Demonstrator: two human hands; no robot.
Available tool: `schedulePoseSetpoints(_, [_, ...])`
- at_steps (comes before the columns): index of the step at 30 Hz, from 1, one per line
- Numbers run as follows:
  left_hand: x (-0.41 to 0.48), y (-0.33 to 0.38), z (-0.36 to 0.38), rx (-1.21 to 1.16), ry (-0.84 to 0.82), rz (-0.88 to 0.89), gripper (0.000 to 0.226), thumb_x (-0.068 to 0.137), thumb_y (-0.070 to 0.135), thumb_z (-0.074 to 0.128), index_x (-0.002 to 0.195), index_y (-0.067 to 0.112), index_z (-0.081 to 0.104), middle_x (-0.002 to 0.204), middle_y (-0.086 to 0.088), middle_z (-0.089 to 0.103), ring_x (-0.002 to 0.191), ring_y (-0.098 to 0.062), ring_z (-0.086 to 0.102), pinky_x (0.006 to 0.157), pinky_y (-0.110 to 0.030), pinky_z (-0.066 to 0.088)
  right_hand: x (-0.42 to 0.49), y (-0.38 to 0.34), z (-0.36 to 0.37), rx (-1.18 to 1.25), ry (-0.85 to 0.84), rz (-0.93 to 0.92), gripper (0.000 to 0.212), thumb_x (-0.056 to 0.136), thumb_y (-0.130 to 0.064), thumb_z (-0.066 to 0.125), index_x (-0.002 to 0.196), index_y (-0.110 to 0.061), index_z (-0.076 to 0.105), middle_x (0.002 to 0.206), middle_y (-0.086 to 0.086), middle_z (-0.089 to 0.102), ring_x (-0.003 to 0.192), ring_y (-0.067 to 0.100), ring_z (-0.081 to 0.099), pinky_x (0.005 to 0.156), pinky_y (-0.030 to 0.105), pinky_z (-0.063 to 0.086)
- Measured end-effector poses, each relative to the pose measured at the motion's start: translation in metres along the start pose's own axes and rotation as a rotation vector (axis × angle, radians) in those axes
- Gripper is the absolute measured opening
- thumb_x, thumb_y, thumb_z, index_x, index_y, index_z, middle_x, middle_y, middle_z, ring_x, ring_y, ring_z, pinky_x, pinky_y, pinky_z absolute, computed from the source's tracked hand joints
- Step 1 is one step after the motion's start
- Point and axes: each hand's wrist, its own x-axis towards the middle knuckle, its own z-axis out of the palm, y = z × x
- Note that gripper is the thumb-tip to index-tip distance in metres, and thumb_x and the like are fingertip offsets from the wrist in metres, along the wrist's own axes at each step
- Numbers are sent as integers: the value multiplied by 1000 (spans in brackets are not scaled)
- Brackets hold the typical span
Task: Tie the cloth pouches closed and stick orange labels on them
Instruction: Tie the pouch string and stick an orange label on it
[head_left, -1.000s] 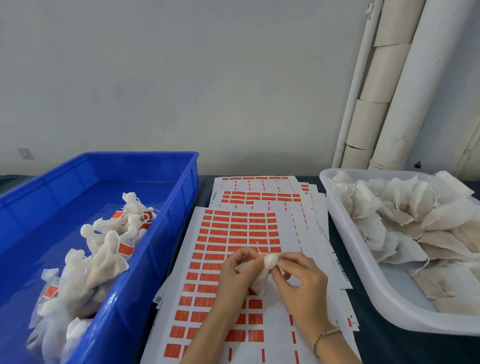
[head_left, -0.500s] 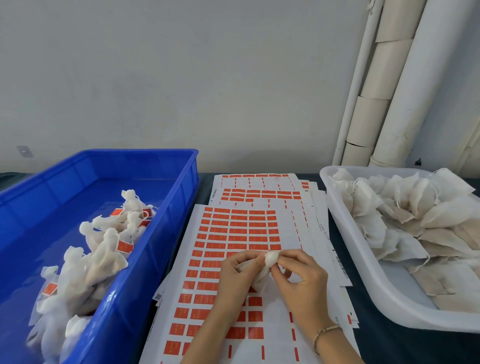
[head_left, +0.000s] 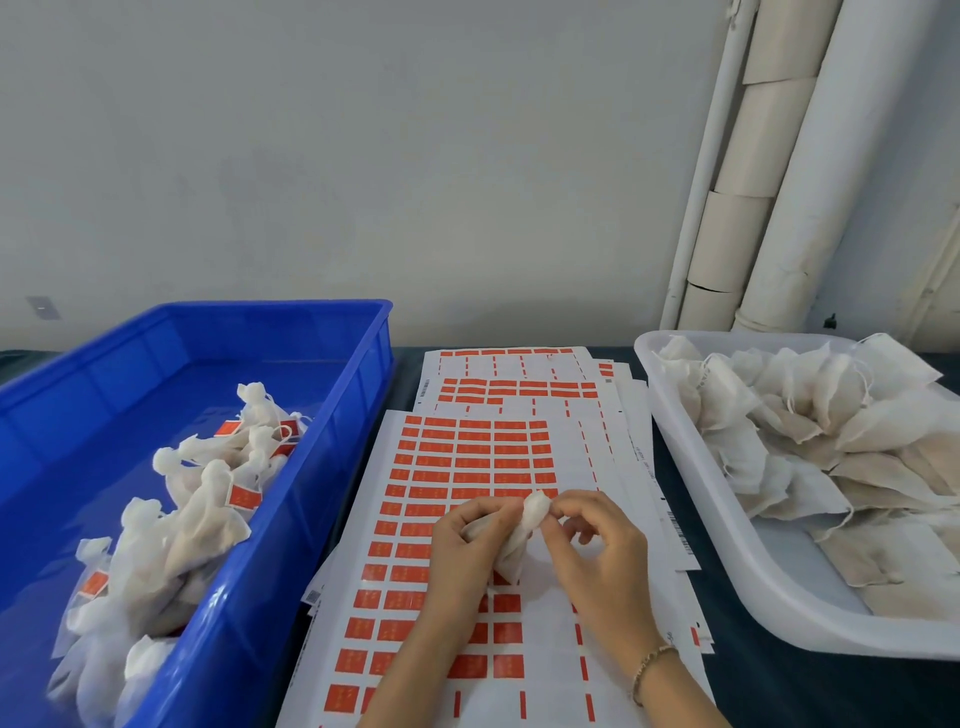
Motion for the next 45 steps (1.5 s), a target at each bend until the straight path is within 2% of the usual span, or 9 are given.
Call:
schedulePoseSetpoints(6, [1, 1, -2, 12, 51, -19, 7, 83, 33, 69, 86, 28, 74, 86, 9, 71, 88, -19, 67, 72, -28, 58, 5, 3, -5, 169, -4, 177, 7, 88, -19, 65, 86, -26, 65, 82, -18, 68, 76, 8, 65, 66, 16, 53])
schedulePoseSetpoints(10, [-3, 6, 2, -10, -105, 114, 19, 84, 37, 65, 98, 26, 72, 94, 8, 72, 93, -18, 67, 76, -26, 57, 3, 0, -4, 199, -75, 162, 8, 89, -19, 64, 86, -27, 64, 84, -17, 68, 78, 8, 66, 65, 16, 54])
schedulePoseSetpoints(14, [-8, 7, 6, 39, -215, 212, 23, 84, 36, 68, 101, 21, 71, 91, 1, 72, 85, -21, 68, 70, -24, 56, 1, 0, -4, 101, -74, 47, 13, 88, -16, 65, 86, -29, 63, 85, -18, 67, 81, 9, 65, 66, 14, 54])
schedulePoseSetpoints(18, [-9, 7, 3, 45, -157, 292, 14, 83, 29, 67, 95, 24, 73, 82, 3, 71, 72, -17, 66, 60, -19, 52, 1, 4, -3, -58, -45, -86, 14, 85, -12, 69, 87, -25, 64, 81, -16, 65, 76, 10, 61, 61, 17, 53])
schedulePoseSetpoints(23, [-8, 7, 2, 13, -108, 263, 13, 82, 30, 68, 87, 18, 69, 70, 3, 66, 60, -13, 61, 56, -18, 49, 2, 7, -5, -147, 26, -127, 7, 85, -24, 66, 90, -27, 63, 85, -18, 63, 73, 8, 61, 59, 10, 49])
schedulePoseSetpoints(28, [-9, 8, 5, 24, -118, 269, 12, 77, 29, 69, 85, 20, 69, 73, 4, 67, 68, -14, 62, 57, -17, 49, 6, 7, -9, -228, 116, -133, 12, 84, -30, 61, 91, -21, 64, 89, -13, 63, 66, 7, 60, 58, 7, 45])
schedulePoseSetpoints(35, [-10, 10, 7, 26, -126, 256, 13, 77, 24, 69, 88, 17, 69, 72, 5, 66, 66, -13, 62, 56, -16, 49, 9, 12, -11, -307, 178, -83, 13, 83, -15, 71, 90, -22, 62, 87, -15, 59, 64, 8, 58, 59, 7, 42])
schedulePoseSetpoints(41, [-7, 4, 3, 75, -102, 266, 10, 90, 17, 63, 96, 23, 68, 65, 5, 65, 56, -11, 59, 54, -18, 49, 13, 13, -10, -204, 72, 28, 10, 85, -26, 66, 89, -33, 60, 87, -19, 62, 74, 7, 62, 63, 10, 49])
schedulePoseSetpoints(45, [-6, 1, 4, 67, -87, 241, 15, 95, 16, 55, 100, 22, 67, 79, 3, 70, 62, -18, 64, 57, -25, 55, 17, 17, -10, -130, -23, 202, 16, 92, -38, 51, 105, -35, 58, 112, -14, 63, 102, 10, 61, 88, 26, 53])
